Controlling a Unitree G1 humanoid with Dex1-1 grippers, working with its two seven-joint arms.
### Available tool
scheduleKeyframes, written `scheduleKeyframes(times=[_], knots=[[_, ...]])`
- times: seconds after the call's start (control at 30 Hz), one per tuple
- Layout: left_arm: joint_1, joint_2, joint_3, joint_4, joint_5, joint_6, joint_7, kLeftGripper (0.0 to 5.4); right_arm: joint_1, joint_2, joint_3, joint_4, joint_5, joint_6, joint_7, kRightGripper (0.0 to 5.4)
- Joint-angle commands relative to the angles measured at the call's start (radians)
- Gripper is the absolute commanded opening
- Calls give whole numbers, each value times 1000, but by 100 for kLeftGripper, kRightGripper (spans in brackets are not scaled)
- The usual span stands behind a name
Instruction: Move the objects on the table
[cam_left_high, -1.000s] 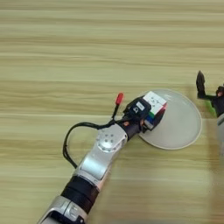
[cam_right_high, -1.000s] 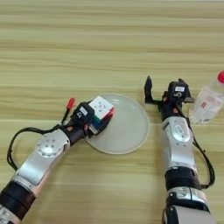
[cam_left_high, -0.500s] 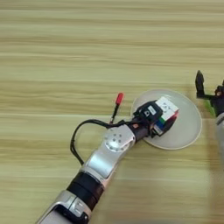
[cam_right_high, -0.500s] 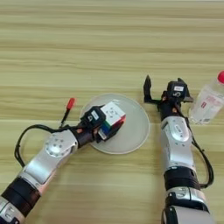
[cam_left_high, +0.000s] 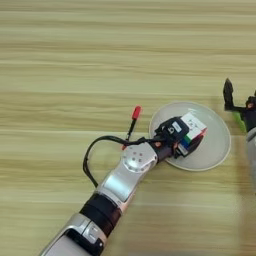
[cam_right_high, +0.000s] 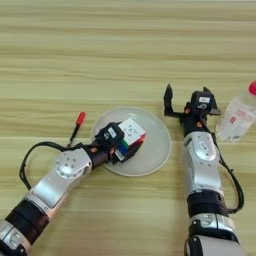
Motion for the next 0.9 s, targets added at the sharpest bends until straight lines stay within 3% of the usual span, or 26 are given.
scheduleKeyframes(times=[0.03, 0.1, 0.13, 0.57, 0.8, 0.9], knots=[[-15, -57, 0, 30, 4, -20, 9, 331, 5, 4, 4, -8, -5, 11, -1, 540], [-18, -58, 0, 38, 6, -24, 11, 331, 5, 4, 4, -9, -5, 11, -1, 540], [-19, -57, -1, 41, 10, -26, 16, 360, 5, 4, 4, -9, -5, 11, -1, 540], [-19, -57, -1, 39, 15, -45, 38, 476, 5, 3, 4, -7, -5, 11, 0, 540], [0, -50, 6, -53, -2, -41, 37, 539, 5, 2, 5, -5, -6, 11, 2, 540], [6, -49, 11, -88, -10, -34, 36, 539, 4, 2, 5, -4, -6, 11, 3, 540]])
